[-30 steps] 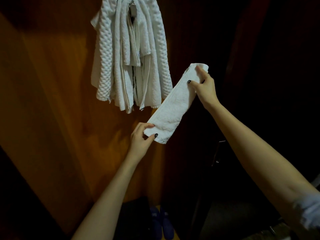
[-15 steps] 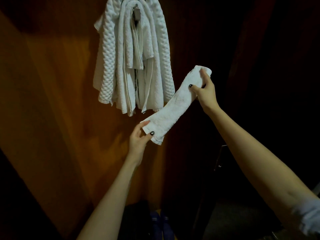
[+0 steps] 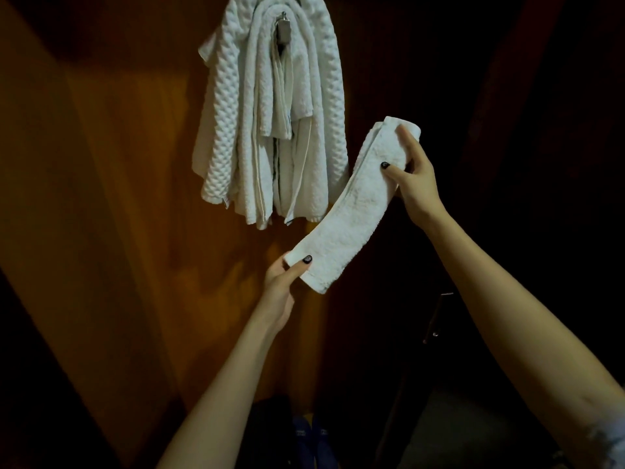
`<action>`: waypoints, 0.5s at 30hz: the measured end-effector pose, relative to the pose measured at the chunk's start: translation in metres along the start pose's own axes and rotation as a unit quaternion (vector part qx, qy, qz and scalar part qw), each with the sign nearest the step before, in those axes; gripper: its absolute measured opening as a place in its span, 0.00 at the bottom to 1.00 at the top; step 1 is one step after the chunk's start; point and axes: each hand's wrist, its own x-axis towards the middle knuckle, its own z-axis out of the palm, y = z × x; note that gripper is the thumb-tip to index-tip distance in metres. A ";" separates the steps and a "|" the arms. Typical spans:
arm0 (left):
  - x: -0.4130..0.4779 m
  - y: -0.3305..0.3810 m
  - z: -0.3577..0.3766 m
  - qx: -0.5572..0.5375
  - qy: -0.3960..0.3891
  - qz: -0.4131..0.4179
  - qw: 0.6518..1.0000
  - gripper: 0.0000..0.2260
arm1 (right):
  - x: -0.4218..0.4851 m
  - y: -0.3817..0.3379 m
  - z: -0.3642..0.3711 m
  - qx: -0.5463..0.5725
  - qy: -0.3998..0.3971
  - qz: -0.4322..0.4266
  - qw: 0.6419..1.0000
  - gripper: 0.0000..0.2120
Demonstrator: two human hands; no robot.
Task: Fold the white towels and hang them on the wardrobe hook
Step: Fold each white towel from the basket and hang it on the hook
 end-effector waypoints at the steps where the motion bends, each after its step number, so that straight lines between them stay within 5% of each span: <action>1: -0.001 0.000 0.000 0.000 -0.022 -0.012 1.000 0.15 | 0.001 -0.001 0.001 0.008 -0.006 -0.002 1.000 0.30; 6: -0.004 -0.005 -0.002 0.017 -0.076 -0.058 0.995 0.21 | 0.000 -0.003 0.004 0.005 -0.025 -0.011 1.000 0.30; 9: -0.007 -0.007 -0.008 0.013 -0.100 -0.078 0.992 0.16 | -0.003 0.001 0.002 0.005 -0.023 -0.011 1.000 0.30; 12: -0.013 -0.002 -0.007 0.069 -0.081 -0.025 0.994 0.05 | -0.007 0.006 0.000 -0.006 -0.017 -0.012 1.000 0.30; 15: -0.014 0.003 -0.010 0.135 -0.058 0.052 0.988 0.08 | -0.012 0.014 -0.001 -0.017 -0.015 -0.010 1.000 0.29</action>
